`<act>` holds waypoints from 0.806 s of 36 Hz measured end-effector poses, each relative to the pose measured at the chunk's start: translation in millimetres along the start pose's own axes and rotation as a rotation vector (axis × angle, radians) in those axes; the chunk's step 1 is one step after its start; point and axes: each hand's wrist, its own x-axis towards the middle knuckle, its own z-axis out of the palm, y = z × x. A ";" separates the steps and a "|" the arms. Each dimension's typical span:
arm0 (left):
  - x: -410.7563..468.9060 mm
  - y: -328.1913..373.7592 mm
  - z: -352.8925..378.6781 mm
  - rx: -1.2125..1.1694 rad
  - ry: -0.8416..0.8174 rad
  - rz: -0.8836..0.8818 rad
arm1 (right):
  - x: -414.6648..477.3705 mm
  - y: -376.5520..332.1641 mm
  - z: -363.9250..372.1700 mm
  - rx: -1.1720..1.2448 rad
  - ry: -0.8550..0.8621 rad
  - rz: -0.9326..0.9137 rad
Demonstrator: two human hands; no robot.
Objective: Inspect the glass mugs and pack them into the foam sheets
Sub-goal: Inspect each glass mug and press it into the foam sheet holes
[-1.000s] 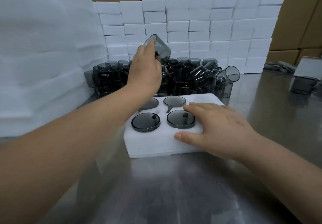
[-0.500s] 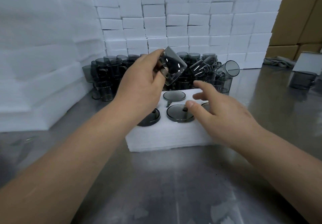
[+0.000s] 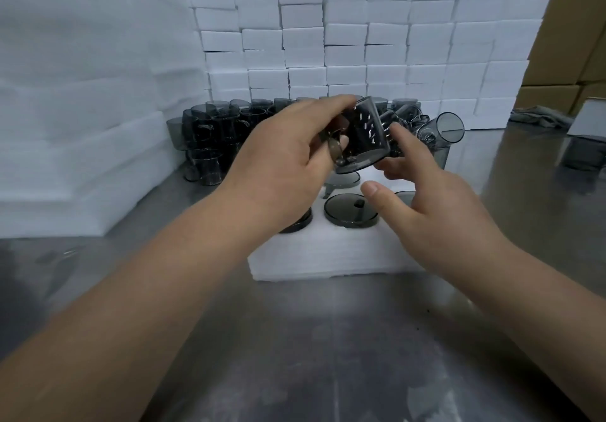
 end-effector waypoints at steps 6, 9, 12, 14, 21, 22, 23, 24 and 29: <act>-4.9 -3.6 -0.8 -0.022 -0.005 -0.014 | -0.3 0.4 -0.1 0.029 -0.002 0.017; -6.1 -5.2 -0.4 -0.048 -0.033 -0.019 | -0.3 1.1 -0.2 0.039 0.000 0.018; -7.5 -7.0 0.6 -0.043 -0.029 -0.015 | 0.0 1.3 -0.1 0.046 0.010 0.019; -8.4 -8.3 1.2 -0.052 -0.034 -0.014 | -0.1 0.8 0.1 0.068 0.019 0.025; -12.3 -11.7 5.1 -0.071 -0.054 -0.030 | -0.3 -1.4 -0.7 0.109 0.028 0.038; -12.3 -11.2 5.3 -0.107 -0.057 -0.054 | -0.4 -1.9 -0.8 0.119 0.030 0.038; -12.5 -9.9 5.5 -0.152 -0.058 -0.084 | -0.5 -2.4 -1.1 0.132 0.030 0.037; -12.7 -8.6 5.6 -0.186 -0.056 -0.107 | -0.8 -2.9 -1.2 0.144 0.028 0.034; -12.9 -7.6 6.1 -0.116 0.010 -0.143 | -1.1 -5.1 -2.5 0.159 0.015 -0.010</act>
